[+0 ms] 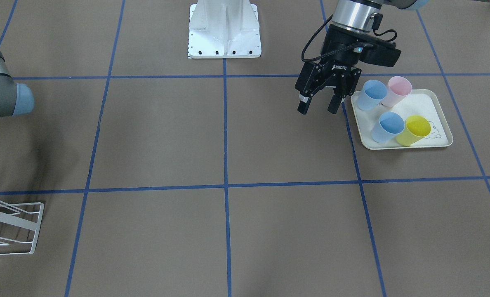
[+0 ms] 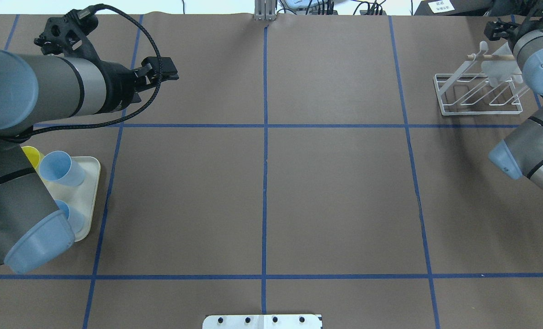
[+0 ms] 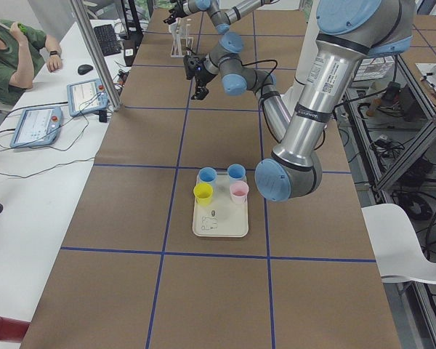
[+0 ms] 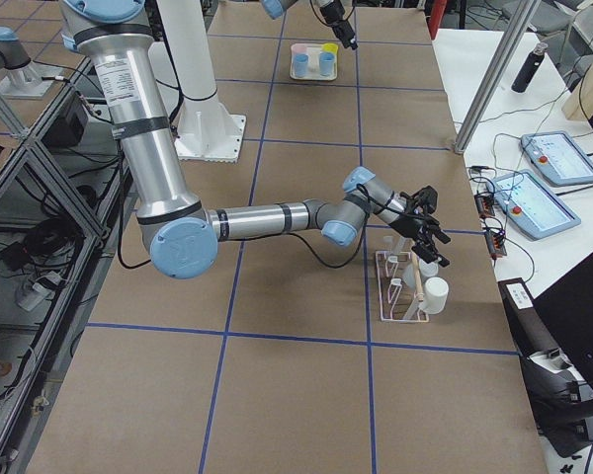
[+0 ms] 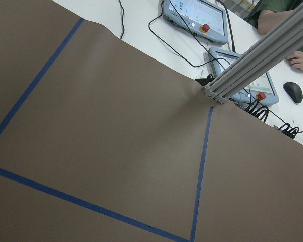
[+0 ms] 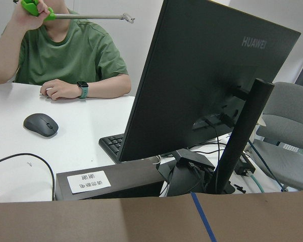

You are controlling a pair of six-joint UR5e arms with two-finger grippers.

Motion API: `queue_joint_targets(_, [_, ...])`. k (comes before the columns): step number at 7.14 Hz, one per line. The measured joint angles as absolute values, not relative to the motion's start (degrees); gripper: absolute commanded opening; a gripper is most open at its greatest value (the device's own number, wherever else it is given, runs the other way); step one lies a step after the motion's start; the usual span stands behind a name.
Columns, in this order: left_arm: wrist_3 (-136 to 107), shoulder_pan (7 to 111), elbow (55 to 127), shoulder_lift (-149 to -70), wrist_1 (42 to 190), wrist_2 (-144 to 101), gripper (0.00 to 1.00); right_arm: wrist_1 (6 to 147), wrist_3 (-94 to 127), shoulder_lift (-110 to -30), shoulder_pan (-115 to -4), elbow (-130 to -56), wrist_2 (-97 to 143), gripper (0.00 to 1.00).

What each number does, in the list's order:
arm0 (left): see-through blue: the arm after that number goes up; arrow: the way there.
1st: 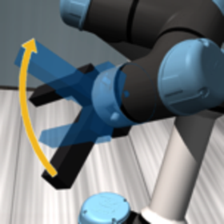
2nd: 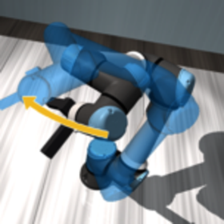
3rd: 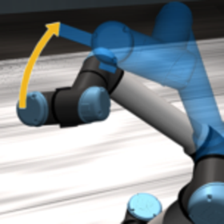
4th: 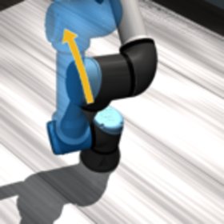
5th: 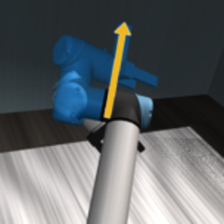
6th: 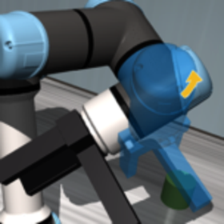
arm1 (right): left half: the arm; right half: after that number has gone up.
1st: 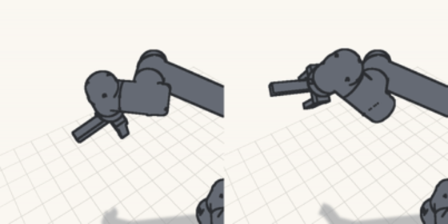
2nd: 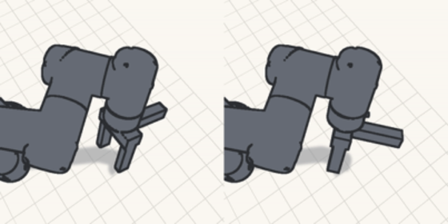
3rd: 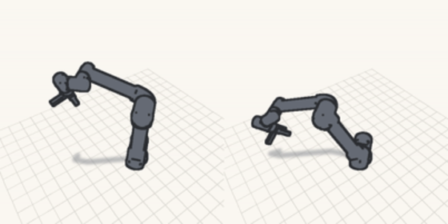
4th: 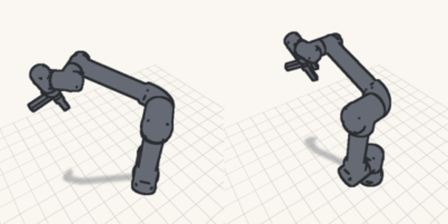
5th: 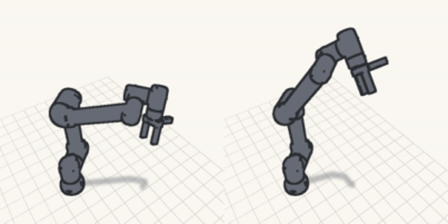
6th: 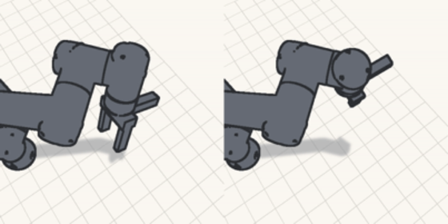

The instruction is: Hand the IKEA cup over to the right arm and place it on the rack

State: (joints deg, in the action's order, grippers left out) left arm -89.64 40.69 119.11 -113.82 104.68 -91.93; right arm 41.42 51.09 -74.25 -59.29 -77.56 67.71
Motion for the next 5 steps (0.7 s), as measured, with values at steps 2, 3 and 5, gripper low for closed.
queue_joint_targets(2, [-88.6, 41.8, 119.3, -113.4, 104.2, -93.6, 1.00, 39.3, 50.4, -74.0, -61.5, -78.4, 73.3, 1.00])
queue_joint_targets(3, [-85.5, 44.5, 119.4, -112.9, 102.4, -96.8, 1.00, 38.0, 51.3, -73.9, -64.0, -80.0, 79.9, 1.00])
queue_joint_targets(5, [-72.2, 51.9, 119.8, -109.9, 95.7, -105.1, 1.00, 39.0, 57.2, -74.1, -67.8, -86.2, 94.2, 1.00])
